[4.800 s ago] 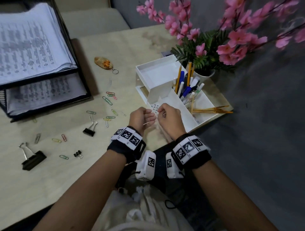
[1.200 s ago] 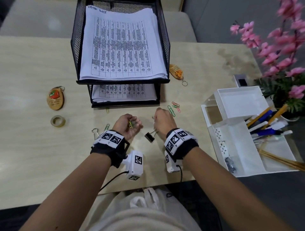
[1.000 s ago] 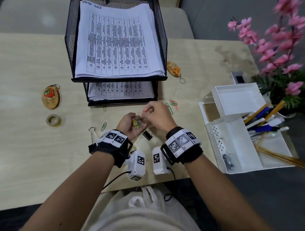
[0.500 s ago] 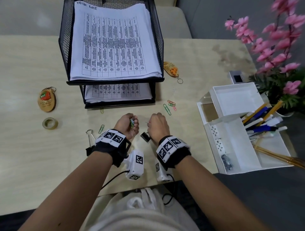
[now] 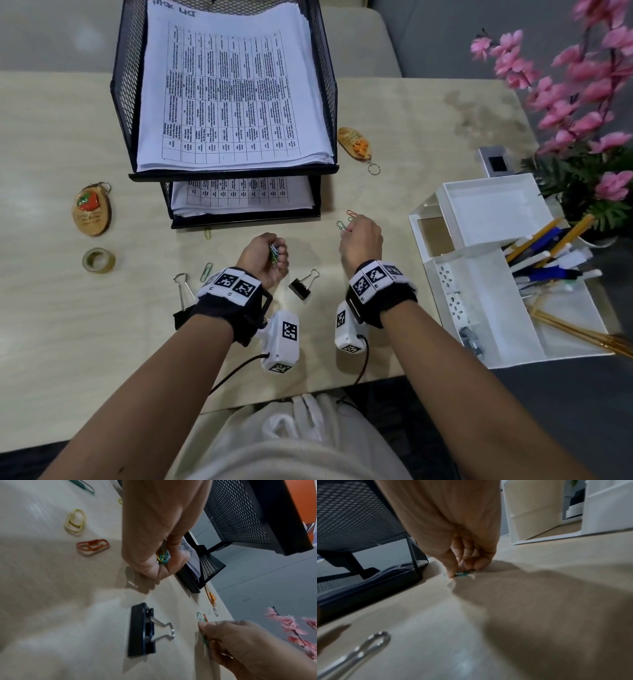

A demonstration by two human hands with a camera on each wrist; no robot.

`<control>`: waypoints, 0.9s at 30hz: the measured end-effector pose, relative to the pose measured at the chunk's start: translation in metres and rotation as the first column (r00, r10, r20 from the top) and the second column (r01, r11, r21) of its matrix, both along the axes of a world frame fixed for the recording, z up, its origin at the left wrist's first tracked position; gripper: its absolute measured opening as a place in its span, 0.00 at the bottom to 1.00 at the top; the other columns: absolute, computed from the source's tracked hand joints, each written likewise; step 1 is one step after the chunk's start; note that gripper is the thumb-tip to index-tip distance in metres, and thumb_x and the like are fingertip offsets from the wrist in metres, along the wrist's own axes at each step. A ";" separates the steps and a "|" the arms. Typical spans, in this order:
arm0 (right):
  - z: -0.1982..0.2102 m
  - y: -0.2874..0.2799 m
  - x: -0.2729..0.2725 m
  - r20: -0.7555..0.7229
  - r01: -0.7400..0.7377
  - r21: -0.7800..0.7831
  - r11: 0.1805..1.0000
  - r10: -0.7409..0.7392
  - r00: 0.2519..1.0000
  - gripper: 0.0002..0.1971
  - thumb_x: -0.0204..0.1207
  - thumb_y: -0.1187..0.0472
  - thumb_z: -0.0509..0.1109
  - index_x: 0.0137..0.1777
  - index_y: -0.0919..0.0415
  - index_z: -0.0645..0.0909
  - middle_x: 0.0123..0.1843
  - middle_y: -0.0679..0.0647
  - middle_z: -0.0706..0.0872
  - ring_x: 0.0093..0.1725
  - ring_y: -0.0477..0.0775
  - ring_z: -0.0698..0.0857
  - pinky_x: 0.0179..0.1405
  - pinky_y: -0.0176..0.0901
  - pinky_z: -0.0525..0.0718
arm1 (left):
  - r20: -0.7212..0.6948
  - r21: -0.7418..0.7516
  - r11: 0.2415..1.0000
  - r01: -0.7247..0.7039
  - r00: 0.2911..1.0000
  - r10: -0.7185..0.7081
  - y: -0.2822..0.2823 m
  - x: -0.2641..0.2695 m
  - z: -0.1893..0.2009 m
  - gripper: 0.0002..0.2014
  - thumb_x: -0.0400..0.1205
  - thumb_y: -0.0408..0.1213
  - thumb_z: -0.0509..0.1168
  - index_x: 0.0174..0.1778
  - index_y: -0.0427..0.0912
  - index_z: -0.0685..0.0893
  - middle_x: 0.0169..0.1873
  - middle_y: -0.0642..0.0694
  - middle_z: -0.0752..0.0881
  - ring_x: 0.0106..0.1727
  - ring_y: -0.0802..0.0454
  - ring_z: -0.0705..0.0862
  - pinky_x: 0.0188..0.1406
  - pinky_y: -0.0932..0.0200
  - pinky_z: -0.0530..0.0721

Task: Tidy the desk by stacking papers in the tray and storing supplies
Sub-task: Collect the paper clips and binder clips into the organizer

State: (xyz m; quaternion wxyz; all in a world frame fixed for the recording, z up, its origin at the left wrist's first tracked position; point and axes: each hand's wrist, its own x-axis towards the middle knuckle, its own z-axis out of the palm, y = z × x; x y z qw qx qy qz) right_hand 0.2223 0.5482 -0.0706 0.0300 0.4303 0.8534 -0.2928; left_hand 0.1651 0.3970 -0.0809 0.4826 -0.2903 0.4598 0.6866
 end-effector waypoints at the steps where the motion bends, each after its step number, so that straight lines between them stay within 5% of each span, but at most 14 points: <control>1: 0.000 0.001 -0.001 0.024 -0.028 0.028 0.999 0.027 0.999 0.10 0.78 0.67 0.65 0.55 0.71 0.81 0.57 0.66 0.83 0.59 0.67 0.81 0.52 0.51 0.80 | 0.003 0.000 1.000 -0.002 1.000 0.002 0.001 0.000 0.000 0.18 0.85 0.39 0.48 0.28 0.44 0.69 0.12 0.52 0.71 0.10 0.59 0.67 0.10 0.76 0.63; 5: 0.009 0.000 0.002 0.054 -0.136 0.029 0.990 0.134 0.990 0.08 0.78 0.68 0.64 0.53 0.71 0.81 0.55 0.65 0.84 0.57 0.66 0.82 0.51 0.49 0.81 | 0.009 -0.024 0.999 -0.046 0.999 0.046 0.011 0.001 0.003 0.18 0.85 0.39 0.50 0.30 0.41 0.72 0.18 0.48 0.75 0.12 0.57 0.74 0.10 0.72 0.73; 7: 0.018 -0.007 0.007 -0.105 -0.131 -0.043 0.990 0.126 0.986 0.04 0.77 0.70 0.65 0.48 0.68 0.80 0.48 0.61 0.85 0.51 0.62 0.84 0.50 0.49 0.83 | -0.008 -0.025 0.997 -0.078 0.997 0.078 0.016 0.002 0.006 0.18 0.86 0.38 0.50 0.33 0.37 0.76 0.21 0.44 0.81 0.14 0.54 0.81 0.15 0.69 0.81; 9: 0.029 -0.020 0.012 -0.263 -0.175 -0.162 0.971 0.129 0.956 0.03 0.76 0.70 0.67 0.46 0.66 0.81 0.42 0.54 0.83 0.41 0.50 0.82 0.42 0.38 0.82 | 0.002 0.052 0.995 -0.080 0.997 0.080 0.023 0.003 0.009 0.19 0.87 0.39 0.48 0.36 0.34 0.77 0.20 0.41 0.85 0.18 0.51 0.85 0.19 0.65 0.84; 12: 0.037 -0.031 0.019 -0.359 -0.290 -0.275 0.917 0.182 0.916 0.02 0.72 0.69 0.73 0.43 0.67 0.84 0.37 0.52 0.83 0.31 0.41 0.77 0.33 0.25 0.78 | 0.042 0.178 0.984 -0.005 0.999 -0.002 0.032 0.009 0.014 0.24 0.88 0.40 0.43 0.36 0.30 0.78 0.22 0.38 0.87 0.20 0.49 0.87 0.20 0.61 0.85; 15: 0.035 -0.007 0.016 -0.341 -0.166 -0.288 0.943 0.061 0.938 0.03 0.73 0.69 0.71 0.44 0.67 0.86 0.38 0.53 0.85 0.33 0.40 0.79 0.33 0.18 0.76 | 0.058 0.102 0.991 0.086 0.994 -0.092 0.037 0.011 0.015 0.22 0.87 0.43 0.45 0.32 0.37 0.74 0.15 0.43 0.81 0.13 0.53 0.79 0.14 0.69 0.78; 19: 0.019 0.039 0.001 -0.231 0.043 -0.158 0.986 -0.079 0.970 0.08 0.73 0.71 0.64 0.44 0.67 0.86 0.46 0.60 0.89 0.48 0.59 0.86 0.50 0.42 0.83 | 0.074 0.049 0.987 0.156 0.984 -0.159 0.033 0.006 0.007 0.19 0.85 0.42 0.46 0.27 0.44 0.68 0.13 0.51 0.72 0.11 0.59 0.68 0.09 0.76 0.64; 23: 0.009 0.049 -0.005 -0.107 -0.143 -0.099 0.985 0.132 0.985 0.07 0.73 0.69 0.71 0.51 0.67 0.83 0.47 0.56 0.76 0.47 0.55 0.77 0.57 0.49 0.80 | 0.075 0.074 0.981 0.181 0.980 -0.186 0.027 0.000 0.007 0.21 0.85 0.42 0.46 0.24 0.46 0.66 0.13 0.52 0.70 0.10 0.59 0.65 0.09 0.77 0.59; 27: 0.006 0.046 -0.005 -0.091 -0.205 -0.030 0.978 0.202 0.975 0.04 0.75 0.73 0.65 0.45 0.69 0.81 0.53 0.64 0.79 0.50 0.61 0.78 0.53 0.50 0.78 | 0.069 0.058 0.985 0.164 0.983 -0.168 0.023 -0.003 0.004 0.19 0.84 0.41 0.46 0.26 0.45 0.66 0.12 0.53 0.69 0.09 0.60 0.64 0.08 0.77 0.58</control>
